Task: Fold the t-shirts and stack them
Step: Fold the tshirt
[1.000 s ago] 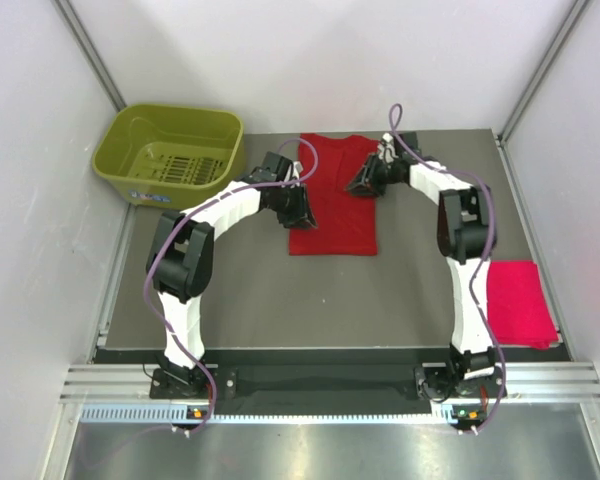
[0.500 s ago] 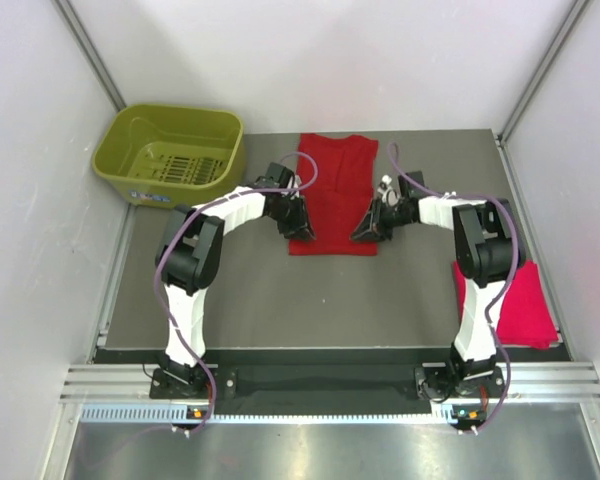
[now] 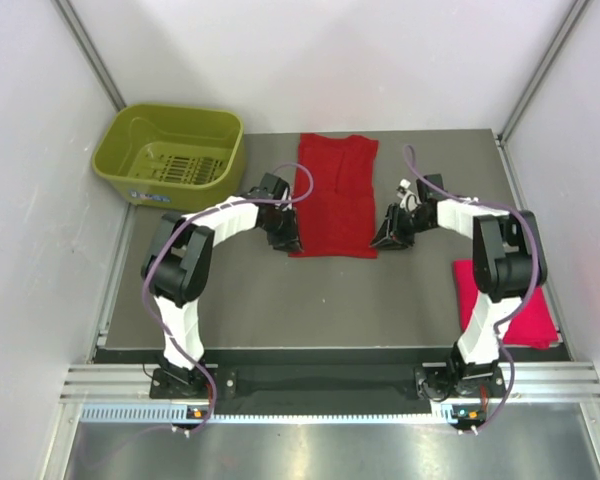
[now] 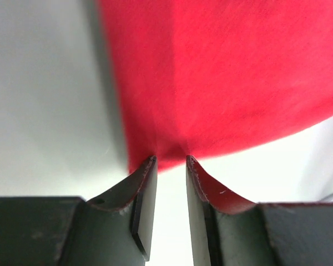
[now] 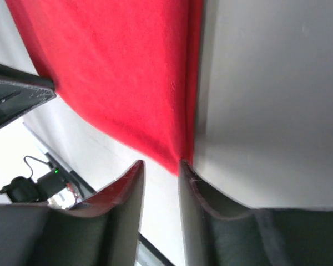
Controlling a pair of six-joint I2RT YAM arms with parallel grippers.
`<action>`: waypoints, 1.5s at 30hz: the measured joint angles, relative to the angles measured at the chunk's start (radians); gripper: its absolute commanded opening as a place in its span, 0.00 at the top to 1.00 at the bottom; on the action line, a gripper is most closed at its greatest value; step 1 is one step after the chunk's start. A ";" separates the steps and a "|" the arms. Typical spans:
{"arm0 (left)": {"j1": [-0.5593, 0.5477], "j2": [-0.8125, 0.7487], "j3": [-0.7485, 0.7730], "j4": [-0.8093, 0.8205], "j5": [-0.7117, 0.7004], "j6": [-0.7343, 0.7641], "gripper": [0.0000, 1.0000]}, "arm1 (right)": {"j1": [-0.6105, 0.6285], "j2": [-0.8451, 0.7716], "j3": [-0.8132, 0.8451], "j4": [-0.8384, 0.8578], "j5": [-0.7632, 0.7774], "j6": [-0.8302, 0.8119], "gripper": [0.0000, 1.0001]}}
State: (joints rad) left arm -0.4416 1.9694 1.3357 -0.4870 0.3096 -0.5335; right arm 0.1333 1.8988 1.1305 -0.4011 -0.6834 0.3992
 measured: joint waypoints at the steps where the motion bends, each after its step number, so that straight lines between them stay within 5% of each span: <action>1: -0.003 -0.019 -0.018 -0.006 -0.016 0.000 0.66 | -0.003 -0.029 -0.011 -0.013 0.022 -0.003 0.63; 6: -0.016 -0.149 -0.119 -0.022 -0.066 -0.049 0.63 | -0.006 -0.177 -0.126 0.050 0.055 0.079 0.49; 15: -0.019 -0.490 -0.445 0.204 -0.204 -0.439 0.25 | 0.005 -0.386 -0.553 0.477 0.142 0.500 0.44; 20: -0.021 -0.524 -0.653 0.464 -0.259 -0.718 0.26 | 0.015 -0.424 -0.625 0.618 0.241 0.644 0.45; 29: -0.034 -0.467 -0.692 0.640 -0.360 -0.961 0.34 | 0.055 -0.419 -0.697 0.779 0.369 0.812 0.50; 45: -0.039 -0.324 -0.669 0.726 -0.350 -1.091 0.45 | 0.118 -0.336 -0.710 0.911 0.441 0.959 0.51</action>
State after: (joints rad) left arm -0.4801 1.6455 0.6670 0.2394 -0.0402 -1.6241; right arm 0.2516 1.5631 0.4210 0.5098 -0.2428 1.3586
